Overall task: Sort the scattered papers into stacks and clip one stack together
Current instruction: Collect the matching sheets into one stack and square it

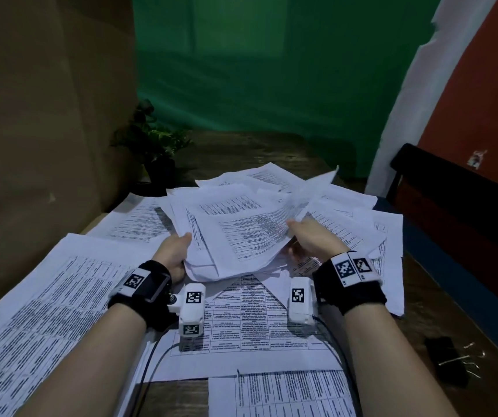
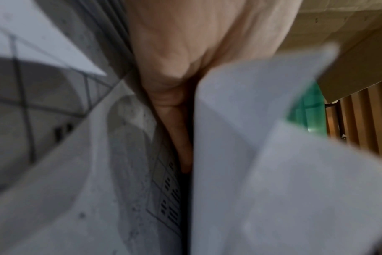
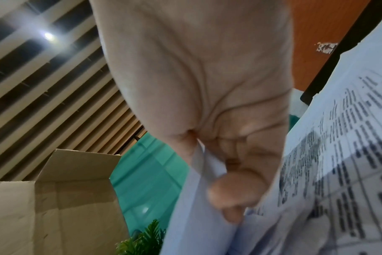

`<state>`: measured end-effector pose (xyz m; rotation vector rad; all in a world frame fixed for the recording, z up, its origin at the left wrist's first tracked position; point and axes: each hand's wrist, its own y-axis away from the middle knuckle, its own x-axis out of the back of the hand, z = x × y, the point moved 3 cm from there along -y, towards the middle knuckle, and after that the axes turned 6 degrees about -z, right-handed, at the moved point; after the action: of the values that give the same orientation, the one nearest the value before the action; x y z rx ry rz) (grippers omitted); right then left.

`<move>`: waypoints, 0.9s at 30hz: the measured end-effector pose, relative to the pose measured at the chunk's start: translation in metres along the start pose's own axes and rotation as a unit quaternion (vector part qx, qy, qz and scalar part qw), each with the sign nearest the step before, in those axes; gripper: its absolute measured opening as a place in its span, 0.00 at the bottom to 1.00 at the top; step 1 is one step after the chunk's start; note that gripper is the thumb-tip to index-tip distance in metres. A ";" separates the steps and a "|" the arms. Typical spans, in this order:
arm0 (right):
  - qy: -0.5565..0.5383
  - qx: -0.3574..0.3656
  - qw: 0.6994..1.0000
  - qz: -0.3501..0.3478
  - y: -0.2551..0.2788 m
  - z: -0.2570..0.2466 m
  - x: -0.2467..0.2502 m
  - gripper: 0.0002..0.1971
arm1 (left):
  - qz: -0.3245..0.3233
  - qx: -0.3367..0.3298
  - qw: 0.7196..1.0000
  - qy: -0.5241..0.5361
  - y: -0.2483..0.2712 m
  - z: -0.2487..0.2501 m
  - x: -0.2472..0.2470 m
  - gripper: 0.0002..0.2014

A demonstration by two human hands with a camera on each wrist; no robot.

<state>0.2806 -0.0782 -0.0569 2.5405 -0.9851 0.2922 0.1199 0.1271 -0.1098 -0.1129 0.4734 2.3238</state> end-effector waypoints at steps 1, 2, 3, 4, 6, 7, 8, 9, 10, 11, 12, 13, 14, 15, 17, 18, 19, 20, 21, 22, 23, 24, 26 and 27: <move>-0.033 0.003 0.999 -0.015 0.001 -0.001 -0.001 0.14 | -0.005 -0.002 1.000 0.008 0.000 0.000 -0.001 0.18; -0.087 -0.002 0.995 -0.040 0.001 0.000 -0.004 0.12 | -0.008 -0.002 1.000 0.016 0.001 0.000 -0.002 0.19; -0.151 -0.012 0.986 -0.066 0.003 0.000 -0.010 0.12 | -0.013 -0.002 1.000 0.022 0.000 0.000 -0.003 0.21; -0.203 -0.018 0.974 -0.096 0.004 0.001 -0.017 0.12 | -0.018 -0.001 0.999 0.027 0.002 0.001 -0.005 0.22; -0.244 -0.026 0.959 -0.142 0.005 0.003 -0.032 0.08 | -0.020 -0.006 0.999 0.030 0.001 0.000 -0.004 0.22; -0.230 -0.031 0.962 -0.147 0.005 0.004 -0.037 0.06 | -0.024 -0.008 0.999 0.027 -0.002 -0.002 -0.003 0.21; -0.200 -0.038 0.970 -0.135 0.003 0.006 -0.040 0.05 | -0.025 -0.008 0.999 0.023 -0.003 -0.002 -0.002 0.19; -0.157 -0.034 0.982 -0.100 0.000 0.006 -0.038 0.06 | -0.025 -0.010 0.999 0.022 -0.005 -0.003 0.000 0.18; -0.116 -0.017 0.992 -0.046 -0.006 0.008 -0.032 0.08 | -0.023 -0.008 0.999 0.023 -0.007 -0.003 0.001 0.18; -0.078 0.011 0.997 0.016 -0.011 0.008 -0.024 0.10 | -0.021 -0.007 0.999 0.023 -0.009 -0.004 0.002 0.17; -0.045 0.045 0.995 0.074 -0.015 0.007 -0.015 0.13 | -0.021 -0.006 0.999 0.023 -0.008 -0.004 0.002 0.17; -0.030 0.072 0.990 0.116 -0.016 0.006 -0.009 0.13 | -0.019 -0.005 1.000 0.023 -0.010 -0.005 0.003 0.17; -0.033 0.093 0.985 0.143 -0.014 0.004 -0.005 0.12 | -0.021 -0.005 0.999 0.024 -0.011 -0.006 0.004 0.17; -0.036 0.109 0.980 0.162 -0.012 0.002 -0.003 0.09 | -0.023 -0.005 1.000 0.020 -0.012 -0.006 0.005 0.17; -0.033 0.135 0.972 0.187 -0.010 0.000 0.000 0.05 | -0.022 -0.009 1.000 0.015 -0.012 -0.006 0.004 0.18; -0.028 0.145 0.972 0.183 -0.010 -0.001 0.001 0.05 | -0.028 -0.006 0.999 0.018 -0.011 -0.006 0.004 0.18; -0.015 0.148 0.976 0.159 -0.008 -0.004 -0.001 0.05 | -0.027 -0.003 0.999 0.019 -0.009 -0.005 0.004 0.17; 0.017 0.139 0.983 0.118 -0.007 -0.004 -0.003 0.05 | -0.032 0.000 0.999 0.024 -0.008 -0.005 0.003 0.16; 0.061 0.119 0.989 0.066 -0.005 -0.004 -0.006 0.06 | -0.027 0.000 0.999 0.026 -0.007 -0.004 0.004 0.15; 0.097 0.096 0.990 0.023 -0.003 -0.001 -0.008 0.07 | -0.027 0.000 0.999 0.025 -0.008 -0.004 0.006 0.13; 0.101 0.082 0.992 -0.004 0.000 0.000 -0.010 0.07 | -0.024 0.004 0.999 0.028 -0.009 -0.004 0.007 0.13; 0.076 0.073 0.994 -0.020 0.002 0.001 -0.010 0.07 | -0.017 -0.001 1.000 0.026 -0.012 -0.005 0.009 0.14; -0.002 0.068 0.997 -0.031 0.004 0.001 -0.006 0.06 | -0.011 0.002 1.000 0.029 -0.017 -0.007 0.013 0.15; -0.026 0.068 0.997 -0.031 0.003 0.001 -0.005 0.06 | -0.005 -0.001 1.000 0.025 -0.014 -0.005 0.010 0.14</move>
<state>0.2751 -0.0778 -0.0581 2.7084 -0.9320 0.2843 0.1220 0.1408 -0.1203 -0.1740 0.4929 2.3154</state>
